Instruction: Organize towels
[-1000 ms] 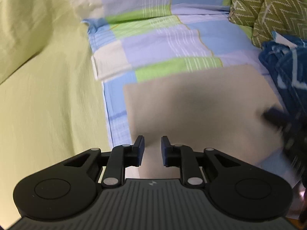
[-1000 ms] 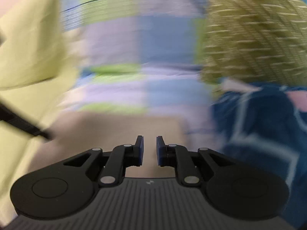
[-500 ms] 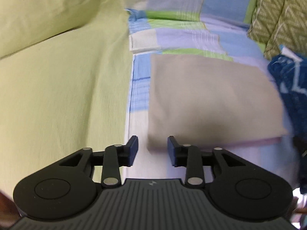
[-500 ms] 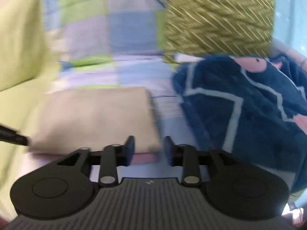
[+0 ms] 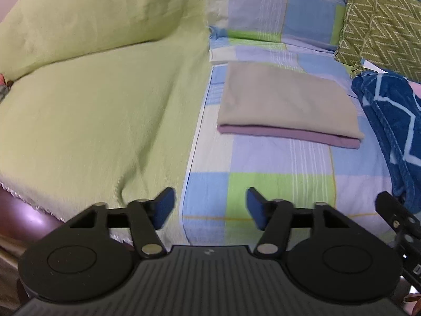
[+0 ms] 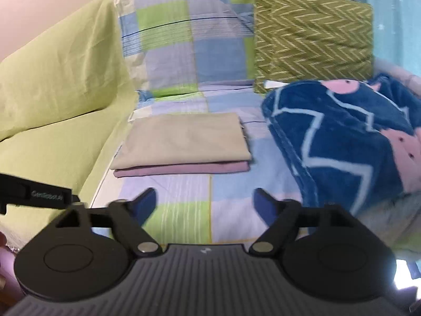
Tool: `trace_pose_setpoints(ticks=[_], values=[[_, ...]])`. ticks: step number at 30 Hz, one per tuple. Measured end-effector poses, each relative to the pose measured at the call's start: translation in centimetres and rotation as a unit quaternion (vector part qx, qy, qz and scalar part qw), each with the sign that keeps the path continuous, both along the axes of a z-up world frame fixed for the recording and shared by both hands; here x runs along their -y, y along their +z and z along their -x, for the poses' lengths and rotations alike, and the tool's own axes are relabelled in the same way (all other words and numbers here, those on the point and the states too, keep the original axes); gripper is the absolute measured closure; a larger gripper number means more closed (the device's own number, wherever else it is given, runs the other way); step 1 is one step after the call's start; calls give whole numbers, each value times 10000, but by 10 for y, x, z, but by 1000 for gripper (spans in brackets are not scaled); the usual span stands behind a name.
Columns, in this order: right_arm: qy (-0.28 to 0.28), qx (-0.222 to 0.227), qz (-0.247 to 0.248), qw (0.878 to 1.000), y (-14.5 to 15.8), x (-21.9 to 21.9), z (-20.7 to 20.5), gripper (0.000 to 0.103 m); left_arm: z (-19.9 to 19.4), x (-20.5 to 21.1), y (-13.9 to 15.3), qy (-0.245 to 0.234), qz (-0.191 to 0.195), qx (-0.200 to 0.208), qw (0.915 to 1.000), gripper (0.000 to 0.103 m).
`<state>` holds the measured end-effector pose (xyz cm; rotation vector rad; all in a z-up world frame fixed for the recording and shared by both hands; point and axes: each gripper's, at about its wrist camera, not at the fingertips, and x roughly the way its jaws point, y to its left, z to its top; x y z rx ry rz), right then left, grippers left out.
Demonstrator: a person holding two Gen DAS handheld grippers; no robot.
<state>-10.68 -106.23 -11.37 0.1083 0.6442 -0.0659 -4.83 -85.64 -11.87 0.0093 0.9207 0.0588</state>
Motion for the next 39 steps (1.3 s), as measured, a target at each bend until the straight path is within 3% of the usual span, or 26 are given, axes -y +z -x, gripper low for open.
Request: trace_pose_setpoints(ticks=[7,11,13,19,23,32,39], values=[[30,384,308,9988,-22,-23,11,2,24,-21,-25,83,108,575,9983,30],[213,799,458,9955,-47,-30,23,2,40,-28,-47,207,177,895,9956,30],[52,1055,551,9929,-63,-26,34,2,45,-27,-61,226,145,1038,9942,30],[-36,953,481,9943,-80,-12,30,2,59,-18,-68,239,-73,1402,9898,30],[-70,1071,505,9929,-70,-8,40,2,81,-22,-50,256,58,1415,9896,18],[118,540,350,9979,-23,-14,78,2,127,-27,-12,663,392,1227,9895,18],[267,575,471,9969,-8,-22,102,2,152,-18,-5,565,-19,1496,9871,18]])
